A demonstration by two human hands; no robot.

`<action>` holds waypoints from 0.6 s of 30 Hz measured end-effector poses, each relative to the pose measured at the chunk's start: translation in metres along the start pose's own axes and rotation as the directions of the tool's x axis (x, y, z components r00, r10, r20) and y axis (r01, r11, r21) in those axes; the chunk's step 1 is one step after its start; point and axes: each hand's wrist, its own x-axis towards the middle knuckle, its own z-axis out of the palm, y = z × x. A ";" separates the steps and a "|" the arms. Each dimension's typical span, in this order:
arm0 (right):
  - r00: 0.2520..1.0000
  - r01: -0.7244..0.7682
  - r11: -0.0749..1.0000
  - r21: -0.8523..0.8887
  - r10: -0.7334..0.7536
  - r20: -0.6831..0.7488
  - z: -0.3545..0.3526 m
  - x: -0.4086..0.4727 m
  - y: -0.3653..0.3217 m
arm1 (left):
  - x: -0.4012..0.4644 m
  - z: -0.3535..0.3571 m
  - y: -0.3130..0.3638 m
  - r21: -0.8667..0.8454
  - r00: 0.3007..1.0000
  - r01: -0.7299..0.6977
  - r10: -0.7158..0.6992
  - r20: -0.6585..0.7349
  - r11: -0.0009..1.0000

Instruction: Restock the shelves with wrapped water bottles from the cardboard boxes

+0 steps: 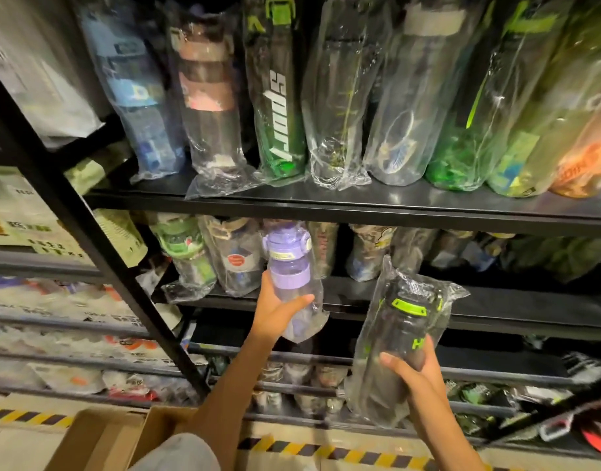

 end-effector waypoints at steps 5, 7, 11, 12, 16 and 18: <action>1.000 0.004 1.000 -0.023 -0.004 0.021 -0.008 0.021 -0.008 | 0.032 0.009 0.001 0.037 0.998 -0.034 0.036 -0.043 0.999; 1.000 0.014 1.000 -0.024 -0.013 0.028 -0.010 0.026 -0.014 | 0.038 0.014 0.000 0.044 0.997 -0.043 0.046 -0.064 0.998; 0.998 -0.001 1.000 -0.002 0.002 0.067 -0.022 0.029 -0.019 | 0.045 0.023 0.003 0.055 0.994 -0.049 0.054 -0.093 0.997; 0.997 -0.005 1.000 -0.006 0.005 0.079 -0.024 0.030 -0.019 | 0.047 0.024 0.003 0.059 0.993 -0.054 0.059 -0.099 0.997; 0.994 -0.022 1.000 -0.009 0.023 0.104 -0.031 0.032 -0.018 | 0.053 0.022 0.000 0.108 0.991 -0.070 0.082 -0.106 0.992; 0.995 -0.020 1.000 -0.012 0.021 0.099 -0.034 0.032 -0.015 | 0.055 0.021 -0.004 0.123 0.991 -0.073 0.086 -0.101 0.990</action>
